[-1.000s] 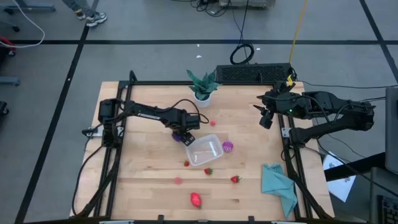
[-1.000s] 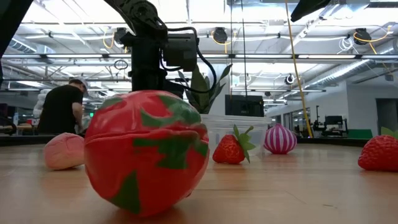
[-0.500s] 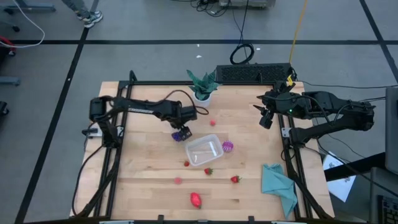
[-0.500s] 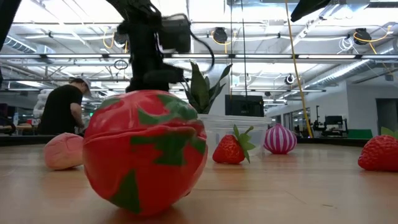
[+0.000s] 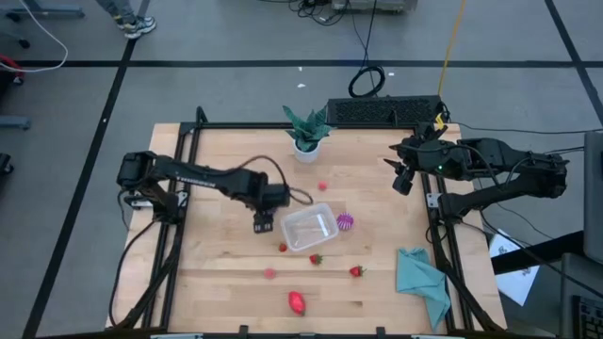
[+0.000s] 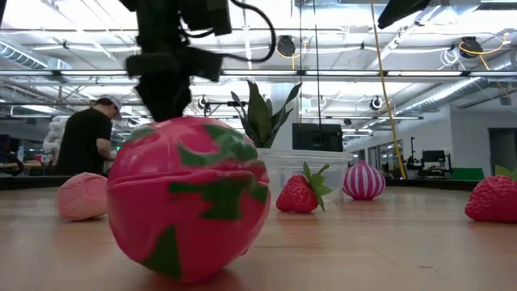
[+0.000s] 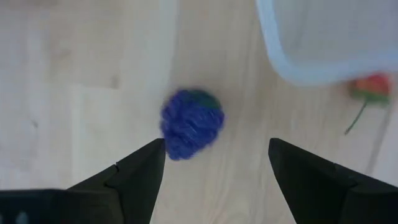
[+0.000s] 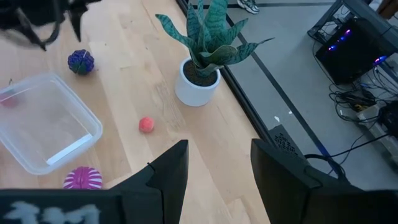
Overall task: Pick and placing Produce into tupperware
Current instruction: Put the grapes into the transparent bin
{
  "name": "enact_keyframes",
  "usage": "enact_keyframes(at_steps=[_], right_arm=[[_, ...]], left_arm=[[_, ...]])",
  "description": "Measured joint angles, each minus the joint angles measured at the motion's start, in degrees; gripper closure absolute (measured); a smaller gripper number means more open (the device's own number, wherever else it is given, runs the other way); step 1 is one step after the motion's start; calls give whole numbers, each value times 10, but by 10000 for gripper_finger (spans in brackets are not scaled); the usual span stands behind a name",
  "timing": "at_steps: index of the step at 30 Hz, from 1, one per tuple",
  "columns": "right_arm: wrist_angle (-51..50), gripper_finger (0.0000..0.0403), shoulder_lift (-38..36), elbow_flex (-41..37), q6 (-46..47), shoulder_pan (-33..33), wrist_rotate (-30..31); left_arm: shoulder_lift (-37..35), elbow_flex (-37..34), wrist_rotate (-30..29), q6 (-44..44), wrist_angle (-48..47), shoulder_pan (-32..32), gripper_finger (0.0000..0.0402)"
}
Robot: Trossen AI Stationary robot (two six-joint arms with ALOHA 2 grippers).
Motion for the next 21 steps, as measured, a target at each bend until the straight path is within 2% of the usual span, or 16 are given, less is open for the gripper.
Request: enact_keyframes(at_steps=[3, 21], right_arm=[[0, 238, 0, 0, 5, 0, 0], [13, 238, 0, 0, 18, 0, 0]], left_arm=[[-3, -14, -28, -6, 14, -9, 110], [-2, -86, -22, 19, 114, 10, 110]])
